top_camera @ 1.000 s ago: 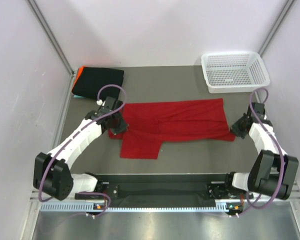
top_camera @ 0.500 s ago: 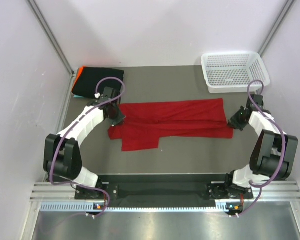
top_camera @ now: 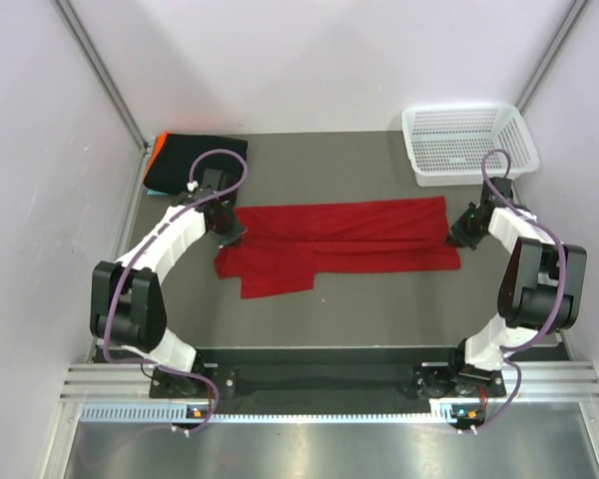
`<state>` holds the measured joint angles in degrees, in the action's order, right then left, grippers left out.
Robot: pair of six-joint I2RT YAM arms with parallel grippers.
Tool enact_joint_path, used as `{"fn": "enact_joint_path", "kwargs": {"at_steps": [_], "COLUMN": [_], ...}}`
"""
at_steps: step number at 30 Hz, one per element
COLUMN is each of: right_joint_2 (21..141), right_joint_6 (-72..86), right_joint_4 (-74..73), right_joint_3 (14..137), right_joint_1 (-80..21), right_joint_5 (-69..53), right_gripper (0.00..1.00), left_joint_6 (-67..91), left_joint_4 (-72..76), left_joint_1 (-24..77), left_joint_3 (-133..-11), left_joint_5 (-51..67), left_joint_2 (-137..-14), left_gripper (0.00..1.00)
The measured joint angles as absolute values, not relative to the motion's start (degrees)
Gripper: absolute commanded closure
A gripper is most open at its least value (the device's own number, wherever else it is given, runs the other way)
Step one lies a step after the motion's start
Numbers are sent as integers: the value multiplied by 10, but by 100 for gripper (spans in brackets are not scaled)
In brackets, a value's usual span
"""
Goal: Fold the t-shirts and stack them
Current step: Fold the tshirt
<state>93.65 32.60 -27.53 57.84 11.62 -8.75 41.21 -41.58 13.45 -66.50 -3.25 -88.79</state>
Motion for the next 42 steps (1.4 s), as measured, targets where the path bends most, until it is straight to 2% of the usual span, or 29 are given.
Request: {"fn": "enact_joint_path", "kwargs": {"at_steps": [6,17,37,40,41,42], "right_joint_2": [971,981,917,920,923,927], "right_joint_6": [326,333,334,334,334,335], "right_joint_4": [-276,-292,-293,-295,-297,-298], "right_joint_3": [594,622,582,558,554,550], "right_joint_1": [114,108,103,103,103,103], "right_joint_5": [-82,-73,-27,-25,-24,-22], "right_gripper": [99,69,69,71,70,70], "left_joint_6": [401,384,370,362,358,354], "left_joint_4": [-416,-424,-440,-444,-447,-450], "left_joint_1": [131,128,128,128,128,128], "left_joint_3": [-674,-706,-733,-735,-735,-736], "left_joint_5": [-39,-41,-59,-59,-60,-62], "left_joint_2": [-914,-981,-1007,-1014,-1016,-1016], "left_gripper": [100,100,100,91,83,79]}}
